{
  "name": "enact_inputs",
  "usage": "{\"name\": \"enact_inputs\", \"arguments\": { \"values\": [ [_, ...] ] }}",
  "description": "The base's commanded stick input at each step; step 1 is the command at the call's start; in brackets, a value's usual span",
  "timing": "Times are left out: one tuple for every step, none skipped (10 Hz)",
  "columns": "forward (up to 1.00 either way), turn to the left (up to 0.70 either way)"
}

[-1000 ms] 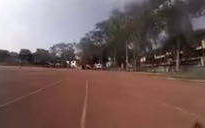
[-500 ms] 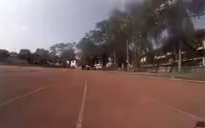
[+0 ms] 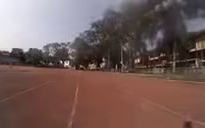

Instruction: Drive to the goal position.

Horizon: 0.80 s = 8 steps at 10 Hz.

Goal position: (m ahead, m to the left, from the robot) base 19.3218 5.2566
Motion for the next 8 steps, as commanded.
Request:
{"name": "enact_inputs", "arguments": {
  "values": [
    [0.70, 0.00],
    [0.70, 0.00],
    [0.70, 0.00],
    [0.70, 0.00],
    [0.70, 0.00],
    [0.70, 0.00],
    [0.70, 0.00],
    [0.70, 0.00]
  ]
}}
